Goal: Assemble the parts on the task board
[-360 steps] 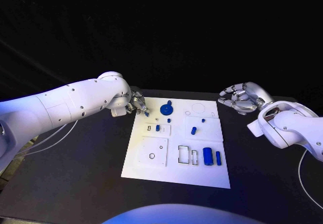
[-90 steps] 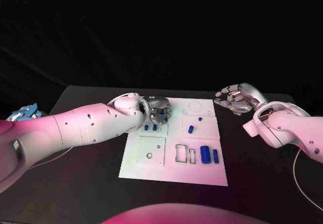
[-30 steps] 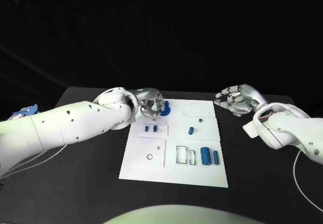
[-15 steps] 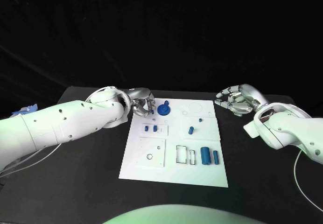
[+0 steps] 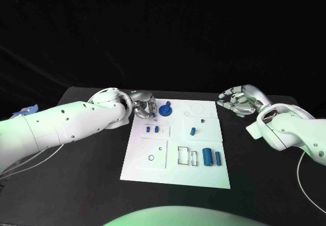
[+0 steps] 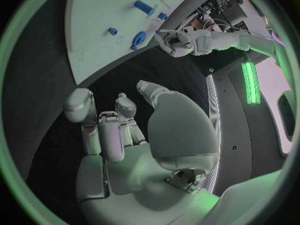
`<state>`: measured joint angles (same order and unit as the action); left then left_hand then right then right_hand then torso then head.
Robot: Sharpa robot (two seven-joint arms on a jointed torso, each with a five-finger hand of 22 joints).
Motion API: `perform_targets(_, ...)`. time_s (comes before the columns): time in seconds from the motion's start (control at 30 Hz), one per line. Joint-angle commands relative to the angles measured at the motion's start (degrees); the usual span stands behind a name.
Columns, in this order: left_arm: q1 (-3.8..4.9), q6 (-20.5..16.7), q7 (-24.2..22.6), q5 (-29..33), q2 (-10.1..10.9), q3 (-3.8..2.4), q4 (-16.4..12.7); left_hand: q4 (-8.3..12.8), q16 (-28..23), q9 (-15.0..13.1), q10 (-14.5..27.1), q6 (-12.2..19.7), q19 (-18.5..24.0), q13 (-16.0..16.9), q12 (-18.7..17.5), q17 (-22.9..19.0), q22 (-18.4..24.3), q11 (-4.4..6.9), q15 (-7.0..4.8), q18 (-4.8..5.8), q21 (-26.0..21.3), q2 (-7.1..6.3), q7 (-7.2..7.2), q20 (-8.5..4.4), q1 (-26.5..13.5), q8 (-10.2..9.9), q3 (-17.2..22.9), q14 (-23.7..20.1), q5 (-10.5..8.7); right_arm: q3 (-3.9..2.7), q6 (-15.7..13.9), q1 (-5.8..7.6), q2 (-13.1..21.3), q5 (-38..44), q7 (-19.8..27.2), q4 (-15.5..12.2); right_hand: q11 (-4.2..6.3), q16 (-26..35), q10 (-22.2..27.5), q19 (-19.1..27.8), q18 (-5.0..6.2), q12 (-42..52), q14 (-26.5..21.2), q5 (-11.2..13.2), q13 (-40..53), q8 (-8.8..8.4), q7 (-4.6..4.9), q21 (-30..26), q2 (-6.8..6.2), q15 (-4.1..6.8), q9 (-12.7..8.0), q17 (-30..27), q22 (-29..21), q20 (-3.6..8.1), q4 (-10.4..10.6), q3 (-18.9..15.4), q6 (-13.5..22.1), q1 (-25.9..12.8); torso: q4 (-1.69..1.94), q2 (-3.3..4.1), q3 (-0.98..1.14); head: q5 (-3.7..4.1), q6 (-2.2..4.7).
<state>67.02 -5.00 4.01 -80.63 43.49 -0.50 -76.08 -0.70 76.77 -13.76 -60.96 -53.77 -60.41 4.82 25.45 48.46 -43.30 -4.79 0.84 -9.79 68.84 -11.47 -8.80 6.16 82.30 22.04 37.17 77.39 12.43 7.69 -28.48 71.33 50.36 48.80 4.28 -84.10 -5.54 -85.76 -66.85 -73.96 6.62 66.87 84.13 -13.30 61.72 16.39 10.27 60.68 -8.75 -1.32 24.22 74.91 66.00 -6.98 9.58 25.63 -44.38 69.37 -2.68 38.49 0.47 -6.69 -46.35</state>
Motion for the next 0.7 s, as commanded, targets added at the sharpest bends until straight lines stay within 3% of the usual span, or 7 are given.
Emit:
perform_targets(0.03,-0.02,1.79,-0.15,0.54,-0.20,0.03,-0.10,-0.04,-0.05,-0.04,-0.38,-0.37,-0.06,-0.03,-0.23,-0.15,0.01,-0.09,-0.23,0.38,0.16,-0.15,-0.07,0.18,-0.55,-0.19,-0.39,0.21,-0.19,-0.01,-0.13,-0.03,0.01,0.16,0.40,-0.07,0.28,0.29,-0.14,-0.04,0.30,0.26,3.32,-0.37,-0.04,0.32,-0.02,-0.36,0.09,0.46,-0.16,5.50,0.03,0.23,0.30,0.02,0.39,0.47,0.03,-0.03,0.02,-0.04,-0.04)
perform_targets(0.7,-0.06,3.62,-0.04,0.69,-0.70,0.19,-0.01,-0.08,-0.12,-0.05,-0.44,-0.44,0.12,-0.01,-0.28,-0.39,0.26,-0.07,-0.24,0.34,0.03,-0.15,-0.05,0.19,-0.65,-0.21,-0.46,0.14,-0.21,-0.01,-0.12,-0.03,0.00,0.16,0.41,-0.09,0.28,0.29,-0.14,-0.04,0.30,0.26,3.32,-0.37,-0.04,0.32,-0.02,-0.36,0.09,0.46,-0.16,5.50,0.03,0.23,0.30,0.02,0.39,0.47,0.00,0.00,0.00,-0.10,-0.12)
